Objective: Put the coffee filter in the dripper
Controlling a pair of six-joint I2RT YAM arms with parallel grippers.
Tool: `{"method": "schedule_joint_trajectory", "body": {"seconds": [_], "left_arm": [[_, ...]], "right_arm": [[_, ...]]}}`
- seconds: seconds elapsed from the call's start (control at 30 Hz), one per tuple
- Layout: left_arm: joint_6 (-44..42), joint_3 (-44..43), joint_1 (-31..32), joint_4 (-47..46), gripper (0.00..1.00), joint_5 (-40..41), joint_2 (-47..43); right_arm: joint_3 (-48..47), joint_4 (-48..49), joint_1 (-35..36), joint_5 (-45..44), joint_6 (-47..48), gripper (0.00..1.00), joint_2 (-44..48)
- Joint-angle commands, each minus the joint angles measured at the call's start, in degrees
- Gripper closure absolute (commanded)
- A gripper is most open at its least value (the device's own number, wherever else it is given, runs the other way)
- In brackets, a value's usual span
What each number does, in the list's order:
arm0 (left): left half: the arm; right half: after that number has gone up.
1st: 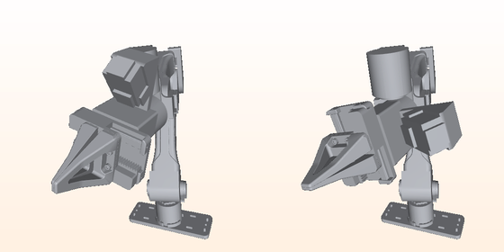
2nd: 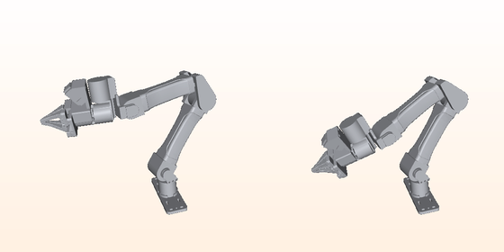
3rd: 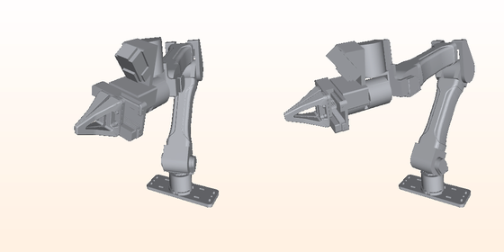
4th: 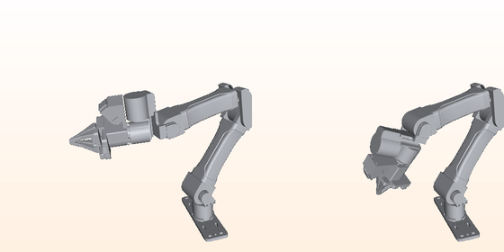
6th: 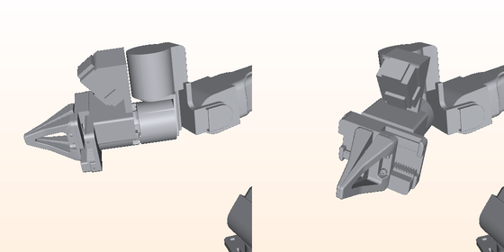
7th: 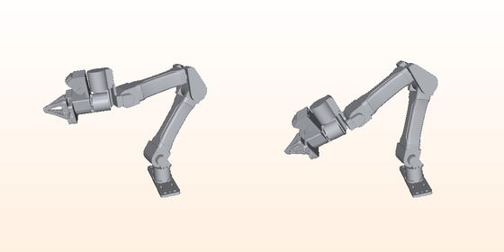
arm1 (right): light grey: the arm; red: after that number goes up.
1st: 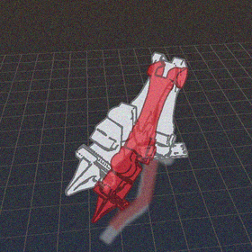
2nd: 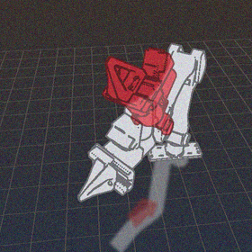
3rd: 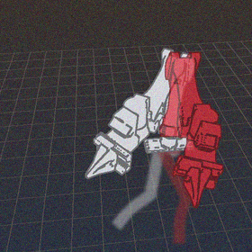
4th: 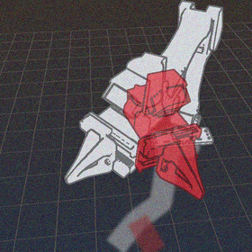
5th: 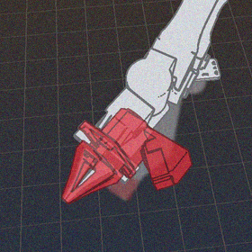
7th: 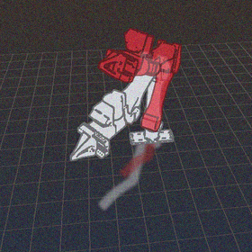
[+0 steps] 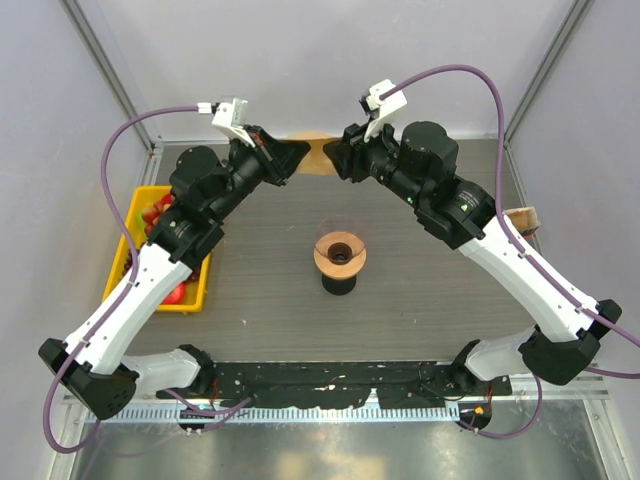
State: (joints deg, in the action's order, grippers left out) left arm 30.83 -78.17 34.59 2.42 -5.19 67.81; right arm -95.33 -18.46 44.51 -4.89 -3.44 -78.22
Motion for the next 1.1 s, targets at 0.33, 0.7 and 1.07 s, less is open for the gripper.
{"method": "schedule_joint_trajectory", "body": {"seconds": [0.33, 0.7, 1.07], "left_arm": [[-7.0, -5.3, 3.0, 7.5, 0.94, 10.4, 1.4], [-8.9, -4.5, 5.5, 7.2, 1.0, 7.0, 1.7], [-18.1, -0.4, -3.5, 10.9, 0.18, -20.8, -6.6]], "right_arm": [[-1.9, 1.7, 0.0, -0.5, -0.2, 0.95, 0.4], [-2.4, 0.4, 1.3, -2.1, -0.9, 0.95, -1.5], [5.8, 1.7, -3.1, 13.6, 10.8, 0.95, 6.3]]}}
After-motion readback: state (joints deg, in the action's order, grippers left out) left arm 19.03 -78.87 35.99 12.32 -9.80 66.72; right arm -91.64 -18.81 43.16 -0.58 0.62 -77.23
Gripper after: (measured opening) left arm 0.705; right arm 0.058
